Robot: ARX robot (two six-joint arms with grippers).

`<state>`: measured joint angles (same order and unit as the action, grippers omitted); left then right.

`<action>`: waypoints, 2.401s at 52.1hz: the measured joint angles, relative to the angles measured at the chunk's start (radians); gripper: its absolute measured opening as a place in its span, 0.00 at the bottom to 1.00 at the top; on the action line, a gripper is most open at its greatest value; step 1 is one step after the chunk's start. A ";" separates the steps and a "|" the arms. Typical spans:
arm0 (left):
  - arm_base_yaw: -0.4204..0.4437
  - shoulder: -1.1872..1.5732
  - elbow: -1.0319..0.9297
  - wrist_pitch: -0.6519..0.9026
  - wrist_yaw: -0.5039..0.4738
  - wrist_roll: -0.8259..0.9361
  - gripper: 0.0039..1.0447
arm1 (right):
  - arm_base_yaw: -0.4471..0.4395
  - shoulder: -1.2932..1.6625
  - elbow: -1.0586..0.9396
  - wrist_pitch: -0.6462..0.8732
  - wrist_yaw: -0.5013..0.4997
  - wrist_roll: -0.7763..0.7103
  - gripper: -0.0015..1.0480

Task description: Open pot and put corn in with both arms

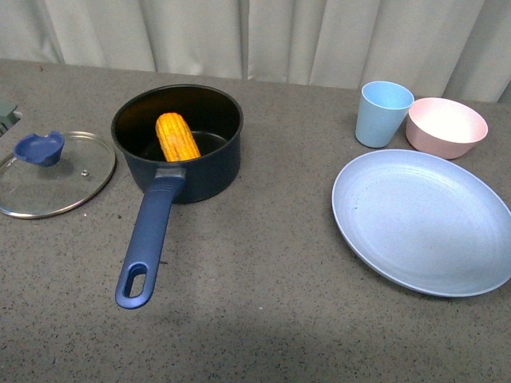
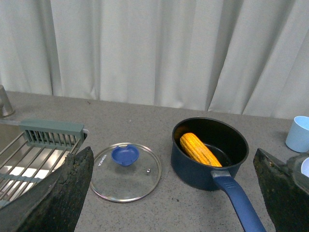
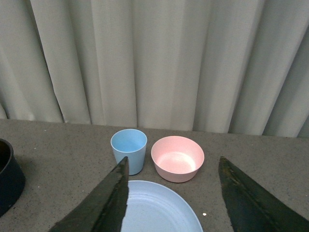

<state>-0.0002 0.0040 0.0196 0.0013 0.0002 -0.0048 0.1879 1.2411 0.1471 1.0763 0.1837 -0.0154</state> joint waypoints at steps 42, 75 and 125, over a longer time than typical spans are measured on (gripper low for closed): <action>0.000 0.000 0.000 0.000 0.000 0.000 0.94 | -0.185 -0.655 -0.142 -0.500 -0.182 0.005 0.01; 0.000 0.000 0.000 0.000 0.000 0.000 0.94 | -0.185 -0.989 -0.142 -0.820 -0.182 0.005 0.01; 0.000 -0.001 0.000 -0.001 0.000 0.000 0.94 | -0.185 -1.237 -0.142 -1.075 -0.185 0.005 0.66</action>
<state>-0.0002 0.0032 0.0196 0.0006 0.0002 -0.0048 0.0025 0.0040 0.0055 0.0017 -0.0010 -0.0105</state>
